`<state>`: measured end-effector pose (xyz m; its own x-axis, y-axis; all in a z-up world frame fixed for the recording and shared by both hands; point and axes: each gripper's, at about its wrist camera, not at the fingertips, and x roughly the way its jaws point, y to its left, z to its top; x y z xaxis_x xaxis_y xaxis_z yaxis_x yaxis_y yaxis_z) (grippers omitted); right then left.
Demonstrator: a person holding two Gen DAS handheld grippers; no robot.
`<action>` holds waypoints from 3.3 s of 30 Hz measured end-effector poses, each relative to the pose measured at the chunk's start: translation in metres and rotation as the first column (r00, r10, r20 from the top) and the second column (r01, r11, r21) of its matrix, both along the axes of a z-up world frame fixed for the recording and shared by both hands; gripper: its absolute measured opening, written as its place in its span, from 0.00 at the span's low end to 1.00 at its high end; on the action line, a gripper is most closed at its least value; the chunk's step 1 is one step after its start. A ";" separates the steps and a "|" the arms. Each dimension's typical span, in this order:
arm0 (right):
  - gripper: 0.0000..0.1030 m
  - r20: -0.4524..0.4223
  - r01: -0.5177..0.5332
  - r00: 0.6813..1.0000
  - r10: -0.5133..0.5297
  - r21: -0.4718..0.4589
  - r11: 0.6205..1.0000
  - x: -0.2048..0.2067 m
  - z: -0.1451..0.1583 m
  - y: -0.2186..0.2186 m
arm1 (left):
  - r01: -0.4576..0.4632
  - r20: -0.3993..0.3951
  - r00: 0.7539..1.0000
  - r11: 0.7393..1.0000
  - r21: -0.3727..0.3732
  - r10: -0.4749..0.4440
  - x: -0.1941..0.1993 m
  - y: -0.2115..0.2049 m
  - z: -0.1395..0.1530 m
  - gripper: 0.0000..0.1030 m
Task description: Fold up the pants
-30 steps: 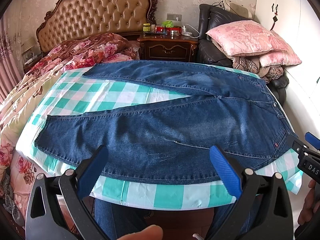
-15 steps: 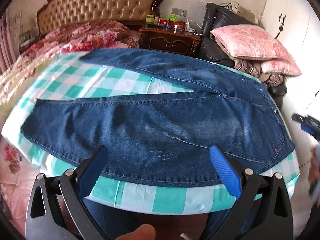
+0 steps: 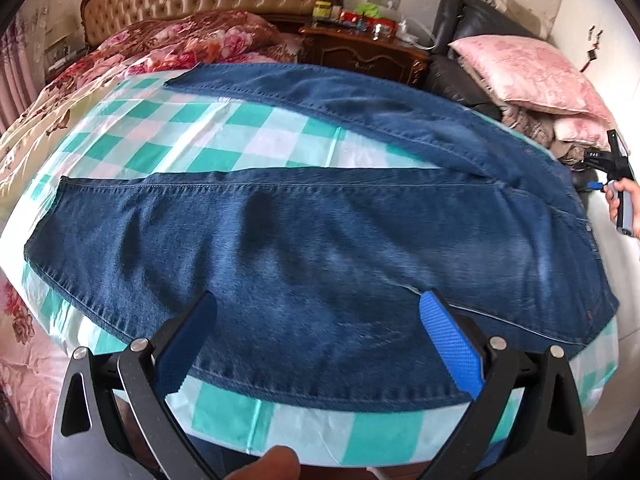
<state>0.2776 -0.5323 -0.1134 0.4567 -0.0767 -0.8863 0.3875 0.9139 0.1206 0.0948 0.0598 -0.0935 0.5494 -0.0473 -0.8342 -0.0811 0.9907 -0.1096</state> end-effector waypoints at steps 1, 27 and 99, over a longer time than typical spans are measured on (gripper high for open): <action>0.59 -0.013 -0.007 1.000 0.006 -0.002 1.000 0.008 -0.006 -0.002 | -0.006 -0.009 1.000 1.000 0.003 0.006 0.003 0.002 -0.003 0.98; 0.05 0.462 -0.528 0.748 0.476 -0.019 0.849 -0.236 0.096 0.114 | -0.054 0.064 0.997 0.998 0.019 0.053 -0.025 0.012 0.043 0.98; 0.49 0.147 0.068 0.972 -0.183 0.571 0.818 -0.340 -0.035 0.005 | -0.308 -0.087 0.920 0.569 -0.762 0.382 -0.021 0.217 -0.076 0.30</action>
